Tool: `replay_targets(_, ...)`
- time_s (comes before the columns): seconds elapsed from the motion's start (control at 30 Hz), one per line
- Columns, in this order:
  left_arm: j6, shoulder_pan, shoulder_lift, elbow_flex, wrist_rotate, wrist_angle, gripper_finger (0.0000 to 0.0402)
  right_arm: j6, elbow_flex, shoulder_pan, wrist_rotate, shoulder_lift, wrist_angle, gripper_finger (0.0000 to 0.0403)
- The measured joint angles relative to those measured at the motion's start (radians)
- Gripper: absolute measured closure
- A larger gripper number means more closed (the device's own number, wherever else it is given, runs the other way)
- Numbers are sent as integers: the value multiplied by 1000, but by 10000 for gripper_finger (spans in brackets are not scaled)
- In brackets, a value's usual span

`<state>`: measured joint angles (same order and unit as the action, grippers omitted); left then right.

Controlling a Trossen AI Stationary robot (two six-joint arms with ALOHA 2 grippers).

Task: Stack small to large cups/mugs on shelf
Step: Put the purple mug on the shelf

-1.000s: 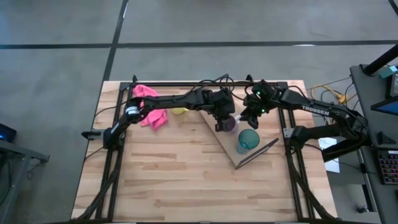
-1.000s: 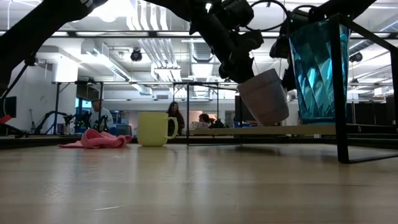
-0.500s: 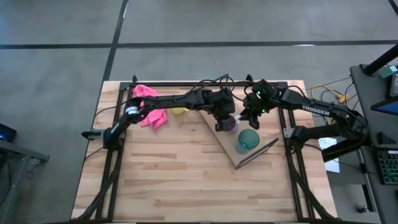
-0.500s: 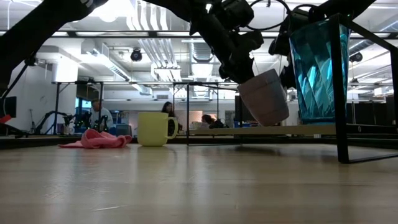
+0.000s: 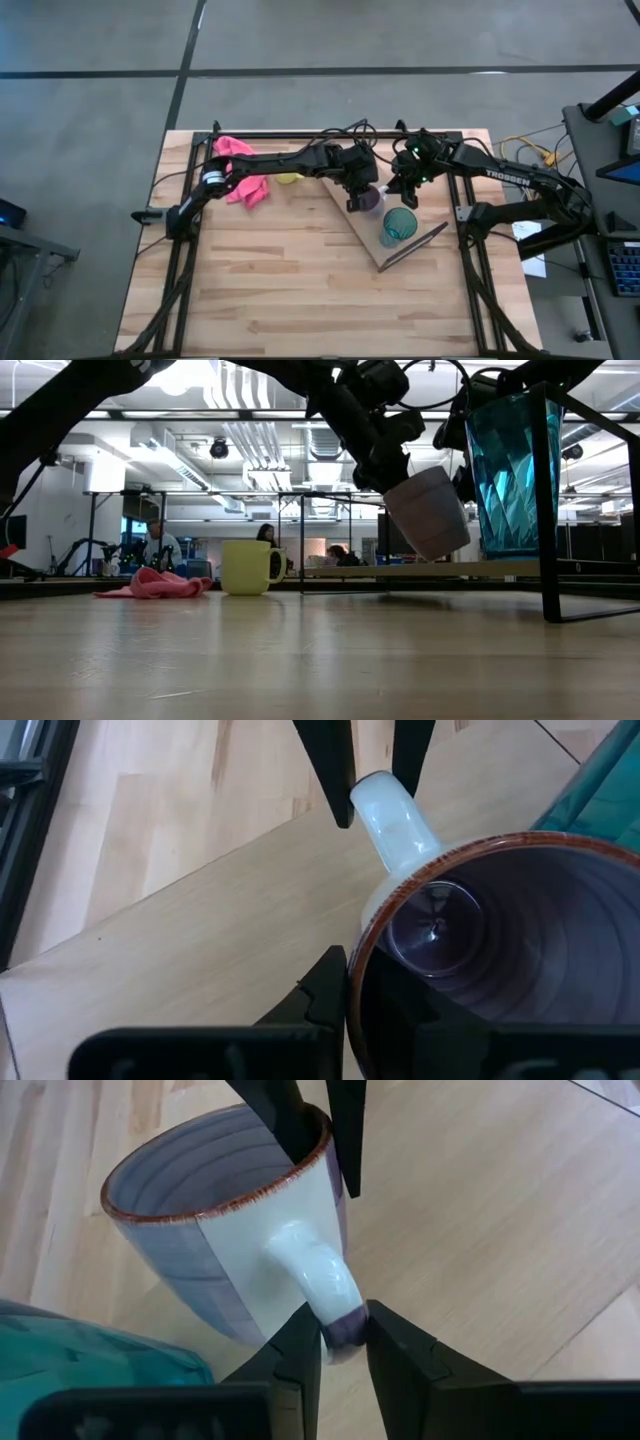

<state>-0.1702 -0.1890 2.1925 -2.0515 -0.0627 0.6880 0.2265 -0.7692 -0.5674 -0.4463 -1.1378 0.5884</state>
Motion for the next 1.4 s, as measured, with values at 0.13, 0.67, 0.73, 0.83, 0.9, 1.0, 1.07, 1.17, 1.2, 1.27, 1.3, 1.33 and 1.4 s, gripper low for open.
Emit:
replay_targets(0.13,8,0,-1,-7,4,4,393,0,1,0,2,0,3,339)
replay_targets(0.67,8,-2,-3,-39,20,39,393,-4,39,-1,27,1,-61,340)
replay_targets(0.73,8,-2,-3,-38,20,50,393,-9,57,-1,23,0,-89,340)
replay_targets(0.83,9,-2,-3,-41,21,77,393,-26,90,0,20,-1,-159,341)
replay_targets(0.9,9,-2,-3,-41,23,81,393,-44,108,0,20,-1,-196,341)
replay_targets(1.0,11,-3,-3,-41,22,84,393,-61,133,0,20,0,-216,341)
replay_targets(1.07,11,-2,-3,-42,18,82,393,-64,154,0,17,0,-222,341)
replay_targets(1.17,11,-1,-3,-43,16,73,393,-73,186,0,15,0,-226,342)
replay_targets(1.2,2,-1,-3,-43,16,70,393,-80,199,0,28,-1,-219,343)
replay_targets(1.27,1,-1,-30,-43,5,63,393,-97,228,-3,62,-12,-196,343)
replay_targets(1.3,0,1,-46,-47,2,68,393,-100,231,-4,70,-12,-217,343)
replay_targets(1.33,1,1,-55,-52,1,67,393,-104,232,-4,58,-4,-247,345)
replay_targets(1.4,3,2,-64,-63,-2,40,393,-109,249,-5,44,-2,-255,346)
